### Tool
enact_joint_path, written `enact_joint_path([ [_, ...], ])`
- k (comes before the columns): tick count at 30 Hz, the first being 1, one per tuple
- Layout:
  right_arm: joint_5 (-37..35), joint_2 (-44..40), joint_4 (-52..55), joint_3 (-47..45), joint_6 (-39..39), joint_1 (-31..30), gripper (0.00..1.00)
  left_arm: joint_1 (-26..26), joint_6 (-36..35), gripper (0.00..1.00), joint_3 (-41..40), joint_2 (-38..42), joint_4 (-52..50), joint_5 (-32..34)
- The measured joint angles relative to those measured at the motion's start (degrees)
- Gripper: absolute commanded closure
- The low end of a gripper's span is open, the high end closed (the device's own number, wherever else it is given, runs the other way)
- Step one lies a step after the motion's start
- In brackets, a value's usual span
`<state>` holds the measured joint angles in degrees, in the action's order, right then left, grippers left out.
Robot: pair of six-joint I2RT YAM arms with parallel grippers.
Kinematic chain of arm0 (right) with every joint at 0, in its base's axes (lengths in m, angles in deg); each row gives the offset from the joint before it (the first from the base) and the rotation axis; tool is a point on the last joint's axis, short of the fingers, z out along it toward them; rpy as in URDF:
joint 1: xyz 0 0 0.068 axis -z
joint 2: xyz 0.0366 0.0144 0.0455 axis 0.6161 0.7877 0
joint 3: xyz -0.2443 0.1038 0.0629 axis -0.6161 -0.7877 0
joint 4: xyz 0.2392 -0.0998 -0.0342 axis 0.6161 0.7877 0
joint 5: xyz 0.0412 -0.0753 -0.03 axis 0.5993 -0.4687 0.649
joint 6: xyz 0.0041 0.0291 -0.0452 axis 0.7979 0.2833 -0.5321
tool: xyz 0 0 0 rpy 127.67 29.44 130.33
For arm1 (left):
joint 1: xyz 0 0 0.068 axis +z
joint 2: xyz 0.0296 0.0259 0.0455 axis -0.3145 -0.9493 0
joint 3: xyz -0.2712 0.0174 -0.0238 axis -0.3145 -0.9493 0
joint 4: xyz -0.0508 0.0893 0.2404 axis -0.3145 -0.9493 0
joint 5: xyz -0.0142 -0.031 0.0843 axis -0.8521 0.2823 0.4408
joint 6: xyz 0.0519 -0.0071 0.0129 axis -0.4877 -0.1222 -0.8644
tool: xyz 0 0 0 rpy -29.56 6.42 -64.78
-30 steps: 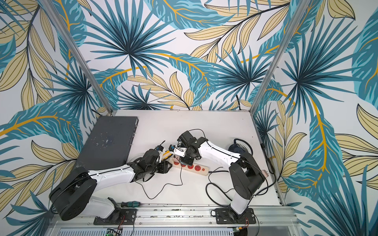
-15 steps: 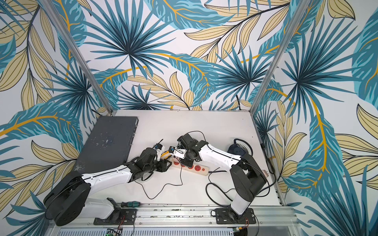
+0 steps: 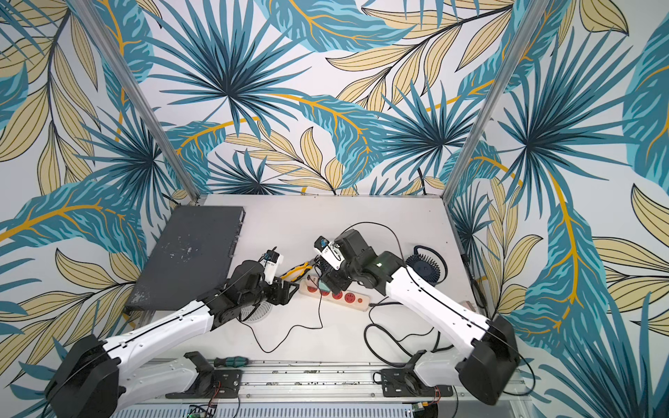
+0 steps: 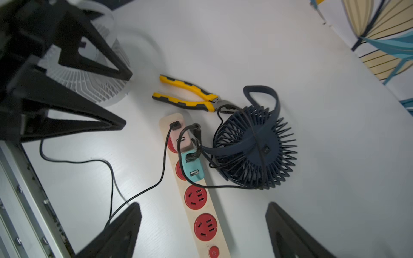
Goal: Plug the desk fan into the power strip
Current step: Insert the plug into the socket, then pick up the plug from the center of the board.
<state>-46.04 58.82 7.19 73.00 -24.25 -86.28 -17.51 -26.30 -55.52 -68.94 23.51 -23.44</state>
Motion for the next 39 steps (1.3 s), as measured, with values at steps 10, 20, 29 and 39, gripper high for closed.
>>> enact_joint_path([
  [10,-10.5,-20.3,-8.2,-19.7,32.7,28.1,0.0,7.3,-9.4,0.06,8.0,10.2,-10.3,-4.3],
  [20,-14.8,-20.6,-12.3,-32.2,56.4,56.3,0.0,15.9,-17.8,0.05,14.9,10.5,-19.1,-11.4],
  [29,-20.4,-12.0,-17.0,-33.2,59.2,67.3,0.01,16.6,-20.3,0.05,13.1,12.0,-20.4,-13.9],
  [39,-18.9,-2.6,-23.6,-33.6,52.9,72.8,0.05,16.8,-20.4,0.05,12.0,12.0,-20.4,-14.4],
])
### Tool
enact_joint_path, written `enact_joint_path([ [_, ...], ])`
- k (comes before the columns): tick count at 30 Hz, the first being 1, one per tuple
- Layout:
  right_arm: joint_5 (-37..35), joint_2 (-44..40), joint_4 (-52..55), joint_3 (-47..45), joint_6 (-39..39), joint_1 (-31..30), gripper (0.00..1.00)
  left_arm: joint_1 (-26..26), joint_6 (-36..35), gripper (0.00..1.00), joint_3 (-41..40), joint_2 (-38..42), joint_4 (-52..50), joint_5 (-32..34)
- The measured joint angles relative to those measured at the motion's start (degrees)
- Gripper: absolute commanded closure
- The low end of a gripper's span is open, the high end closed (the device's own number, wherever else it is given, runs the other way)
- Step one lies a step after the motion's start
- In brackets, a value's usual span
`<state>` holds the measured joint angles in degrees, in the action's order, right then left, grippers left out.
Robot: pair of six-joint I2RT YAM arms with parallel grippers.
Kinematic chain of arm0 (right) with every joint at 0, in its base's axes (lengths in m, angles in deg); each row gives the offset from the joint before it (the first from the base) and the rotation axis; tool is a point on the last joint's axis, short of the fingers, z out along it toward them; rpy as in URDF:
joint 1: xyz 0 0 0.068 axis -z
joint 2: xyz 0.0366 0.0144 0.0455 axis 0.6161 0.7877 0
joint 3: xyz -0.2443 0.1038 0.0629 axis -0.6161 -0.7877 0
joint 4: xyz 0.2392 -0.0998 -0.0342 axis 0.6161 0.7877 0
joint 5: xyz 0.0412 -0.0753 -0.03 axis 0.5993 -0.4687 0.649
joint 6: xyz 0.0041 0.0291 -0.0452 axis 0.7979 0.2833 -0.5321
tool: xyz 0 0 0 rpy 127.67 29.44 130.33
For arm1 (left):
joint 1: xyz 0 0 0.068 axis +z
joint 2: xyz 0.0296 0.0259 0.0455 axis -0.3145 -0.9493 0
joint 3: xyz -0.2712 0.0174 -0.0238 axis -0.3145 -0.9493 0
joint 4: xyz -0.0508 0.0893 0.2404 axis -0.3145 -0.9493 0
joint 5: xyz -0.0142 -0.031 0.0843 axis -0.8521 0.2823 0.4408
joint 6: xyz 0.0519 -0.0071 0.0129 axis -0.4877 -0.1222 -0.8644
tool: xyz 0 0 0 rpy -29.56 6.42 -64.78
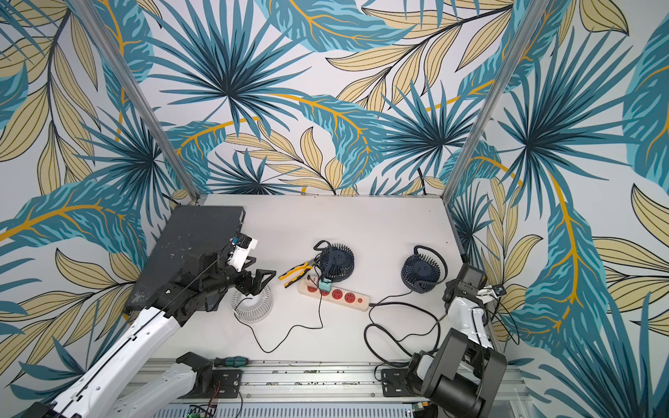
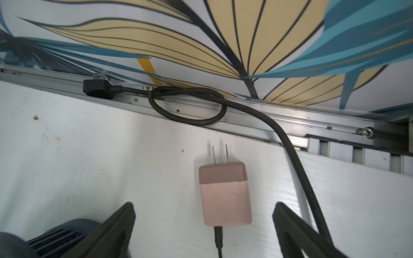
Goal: Plug the desk fan into the power strip
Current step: Pick up the plug from the center of the board.
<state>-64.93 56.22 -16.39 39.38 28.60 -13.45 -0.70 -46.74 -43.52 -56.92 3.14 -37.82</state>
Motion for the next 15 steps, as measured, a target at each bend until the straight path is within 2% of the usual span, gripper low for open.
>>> enact_joint_path([
  [15,1.2,9.2,-4.0,0.0,-4.9,0.9,0.31,0.0,0.0,0.04,0.0,0.0,0.0,0.1],
])
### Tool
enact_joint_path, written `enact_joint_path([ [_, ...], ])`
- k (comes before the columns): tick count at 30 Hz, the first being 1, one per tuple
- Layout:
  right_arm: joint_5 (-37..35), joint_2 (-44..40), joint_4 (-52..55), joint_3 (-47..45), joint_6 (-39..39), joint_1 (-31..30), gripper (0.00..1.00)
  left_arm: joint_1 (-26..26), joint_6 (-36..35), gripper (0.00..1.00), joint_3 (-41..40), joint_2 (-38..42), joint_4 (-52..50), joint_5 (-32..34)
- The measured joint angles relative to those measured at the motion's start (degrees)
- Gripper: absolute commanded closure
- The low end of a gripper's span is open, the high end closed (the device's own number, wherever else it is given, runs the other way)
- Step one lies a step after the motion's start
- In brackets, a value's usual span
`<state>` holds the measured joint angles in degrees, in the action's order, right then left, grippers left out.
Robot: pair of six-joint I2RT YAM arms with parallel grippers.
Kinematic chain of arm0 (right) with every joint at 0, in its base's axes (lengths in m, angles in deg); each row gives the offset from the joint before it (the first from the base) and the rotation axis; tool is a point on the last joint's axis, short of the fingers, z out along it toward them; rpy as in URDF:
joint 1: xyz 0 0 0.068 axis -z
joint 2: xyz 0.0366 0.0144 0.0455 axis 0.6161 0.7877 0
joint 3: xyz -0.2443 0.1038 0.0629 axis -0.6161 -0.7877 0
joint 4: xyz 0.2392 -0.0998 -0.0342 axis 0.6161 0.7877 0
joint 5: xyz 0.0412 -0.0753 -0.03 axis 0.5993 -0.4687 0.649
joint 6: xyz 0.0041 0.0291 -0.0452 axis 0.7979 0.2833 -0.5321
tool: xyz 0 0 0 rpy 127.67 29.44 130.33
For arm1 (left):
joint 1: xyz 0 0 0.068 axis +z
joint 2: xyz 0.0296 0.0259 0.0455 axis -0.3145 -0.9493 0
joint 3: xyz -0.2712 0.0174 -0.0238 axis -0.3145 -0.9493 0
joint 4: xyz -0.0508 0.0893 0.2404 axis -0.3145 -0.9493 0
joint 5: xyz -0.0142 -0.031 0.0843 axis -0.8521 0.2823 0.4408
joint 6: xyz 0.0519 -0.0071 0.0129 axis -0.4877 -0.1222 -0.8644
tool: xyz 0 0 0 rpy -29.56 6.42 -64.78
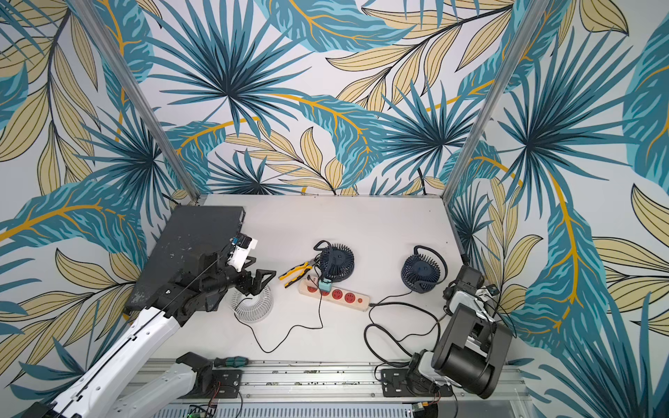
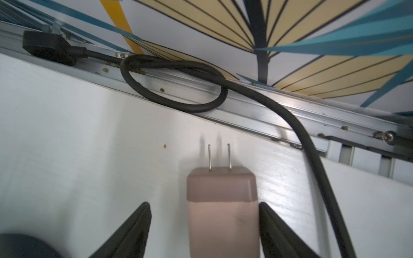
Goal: Plug the desk fan into the power strip
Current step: Pick up the plug from the center of the board.
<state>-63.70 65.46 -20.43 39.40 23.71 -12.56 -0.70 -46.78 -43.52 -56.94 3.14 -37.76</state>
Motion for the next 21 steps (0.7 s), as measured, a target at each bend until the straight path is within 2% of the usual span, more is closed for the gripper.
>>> enact_joint_path([
  [6,0.2,0.5,-0.9,0.0,-1.1,0.0,0.5,0.0,-0.3,0.04,0.0,0.0,0.0,0.0],
  [10,0.8,-2.1,-1.1,-1.0,-2.3,0.0,0.6,0.0,-0.3,0.04,0.0,0.0,0.0,0.0],
  [14,3.7,-10.1,-0.4,-2.0,-4.5,0.0,0.72,0.0,0.7,0.05,0.0,0.0,-0.1,-0.3],
  [18,9.7,-18.9,-0.1,-1.9,-7.8,-0.9,0.77,0.0,2.3,0.07,1.6,0.0,-2.2,-1.5],
  [21,16.3,-24.4,-0.4,-1.7,-10.8,-4.6,0.77,0.0,4.0,0.07,4.7,-0.3,-3.7,-2.8],
])
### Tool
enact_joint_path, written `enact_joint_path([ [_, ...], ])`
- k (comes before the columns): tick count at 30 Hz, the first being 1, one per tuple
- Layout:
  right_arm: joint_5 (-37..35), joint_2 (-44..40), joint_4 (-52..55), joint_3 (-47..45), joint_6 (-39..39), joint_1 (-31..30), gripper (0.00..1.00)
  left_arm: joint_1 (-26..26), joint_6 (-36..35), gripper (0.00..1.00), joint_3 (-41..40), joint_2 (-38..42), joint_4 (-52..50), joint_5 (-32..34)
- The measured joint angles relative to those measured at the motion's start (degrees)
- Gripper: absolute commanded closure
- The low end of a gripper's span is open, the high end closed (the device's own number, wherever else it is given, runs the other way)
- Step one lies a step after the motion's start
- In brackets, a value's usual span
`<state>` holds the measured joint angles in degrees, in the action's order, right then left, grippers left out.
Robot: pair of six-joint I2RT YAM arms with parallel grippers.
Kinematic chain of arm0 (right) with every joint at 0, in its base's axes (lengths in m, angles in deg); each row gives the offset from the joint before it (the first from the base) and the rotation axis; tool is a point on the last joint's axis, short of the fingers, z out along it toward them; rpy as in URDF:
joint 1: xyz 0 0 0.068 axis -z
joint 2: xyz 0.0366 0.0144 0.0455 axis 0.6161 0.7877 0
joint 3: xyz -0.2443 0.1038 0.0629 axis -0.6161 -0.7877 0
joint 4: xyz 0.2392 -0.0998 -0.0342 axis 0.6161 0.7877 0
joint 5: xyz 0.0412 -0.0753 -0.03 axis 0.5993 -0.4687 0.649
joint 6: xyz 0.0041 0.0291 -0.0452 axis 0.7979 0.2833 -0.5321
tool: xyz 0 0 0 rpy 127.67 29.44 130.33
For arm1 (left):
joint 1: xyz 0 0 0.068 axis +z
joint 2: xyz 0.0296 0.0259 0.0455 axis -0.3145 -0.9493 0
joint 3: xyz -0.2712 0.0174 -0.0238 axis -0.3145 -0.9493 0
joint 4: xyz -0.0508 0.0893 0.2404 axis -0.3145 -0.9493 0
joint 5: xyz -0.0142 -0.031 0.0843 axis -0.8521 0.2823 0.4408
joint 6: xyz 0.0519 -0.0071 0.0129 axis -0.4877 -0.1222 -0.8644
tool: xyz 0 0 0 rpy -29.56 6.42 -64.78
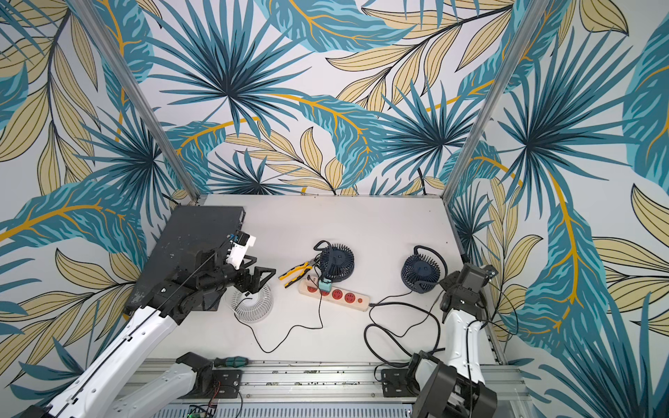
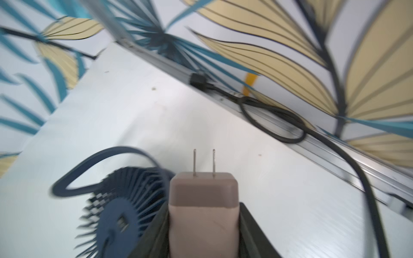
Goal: Plug the desk fan into the power strip
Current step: Pick up the plug from the center of the board.
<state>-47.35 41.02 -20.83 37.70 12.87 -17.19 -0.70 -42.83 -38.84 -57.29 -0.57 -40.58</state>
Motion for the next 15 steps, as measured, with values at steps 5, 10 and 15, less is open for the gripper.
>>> enact_joint_path([
  [5,8.0,-6.6,-3.8,1.2,-7.2,-17.2,0.79,-0.7,4.7,0.08,5.6,-2.6,-1.0,-3.5],
  [10,9.6,-3.5,-8.5,4.9,-18.3,-37.2,0.79,-3.9,10.1,0.08,9.0,-7.4,-2.1,-5.5],
  [15,9.0,-2.2,-13.5,4.8,-30.4,-51.8,0.79,-7.0,15.7,0.08,11.9,-11.5,-2.4,-7.8],
])
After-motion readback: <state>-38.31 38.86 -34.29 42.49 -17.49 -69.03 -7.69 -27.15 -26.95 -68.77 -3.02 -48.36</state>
